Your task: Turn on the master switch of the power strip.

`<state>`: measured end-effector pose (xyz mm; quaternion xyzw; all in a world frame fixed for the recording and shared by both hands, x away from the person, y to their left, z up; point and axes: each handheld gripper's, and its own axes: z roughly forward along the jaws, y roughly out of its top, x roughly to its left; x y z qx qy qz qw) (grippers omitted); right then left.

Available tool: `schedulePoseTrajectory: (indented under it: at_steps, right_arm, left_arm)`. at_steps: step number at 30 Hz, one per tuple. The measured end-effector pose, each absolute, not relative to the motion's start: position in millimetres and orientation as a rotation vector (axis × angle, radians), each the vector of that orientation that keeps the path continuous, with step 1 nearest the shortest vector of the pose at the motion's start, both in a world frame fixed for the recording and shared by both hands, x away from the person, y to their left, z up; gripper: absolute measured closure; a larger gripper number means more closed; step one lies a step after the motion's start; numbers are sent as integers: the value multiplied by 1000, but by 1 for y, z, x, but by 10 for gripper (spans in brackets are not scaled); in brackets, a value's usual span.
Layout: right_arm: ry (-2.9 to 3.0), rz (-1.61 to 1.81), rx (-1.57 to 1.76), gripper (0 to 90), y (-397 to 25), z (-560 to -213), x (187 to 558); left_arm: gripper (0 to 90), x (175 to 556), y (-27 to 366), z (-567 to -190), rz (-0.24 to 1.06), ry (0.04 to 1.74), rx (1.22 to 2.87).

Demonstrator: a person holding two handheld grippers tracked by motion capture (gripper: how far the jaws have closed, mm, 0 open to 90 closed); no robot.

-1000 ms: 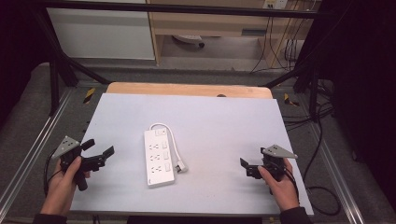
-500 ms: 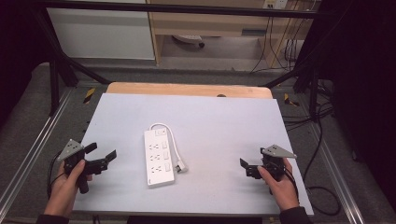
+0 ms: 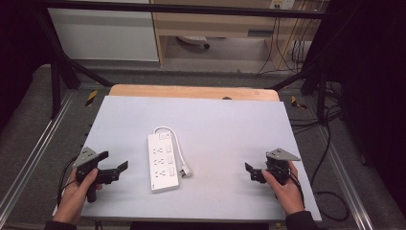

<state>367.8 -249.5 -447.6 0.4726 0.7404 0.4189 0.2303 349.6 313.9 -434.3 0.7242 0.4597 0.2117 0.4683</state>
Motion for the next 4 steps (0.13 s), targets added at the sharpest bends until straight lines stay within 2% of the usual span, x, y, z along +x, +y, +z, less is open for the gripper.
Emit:
schedulePoseTrajectory:
  at_steps: [4]
  right_arm:
    - [2027, 1070, 1334, 37, -247, -454, 375]
  left_arm:
    - [69, 350, 307, -436, 517, 1122, 1816]
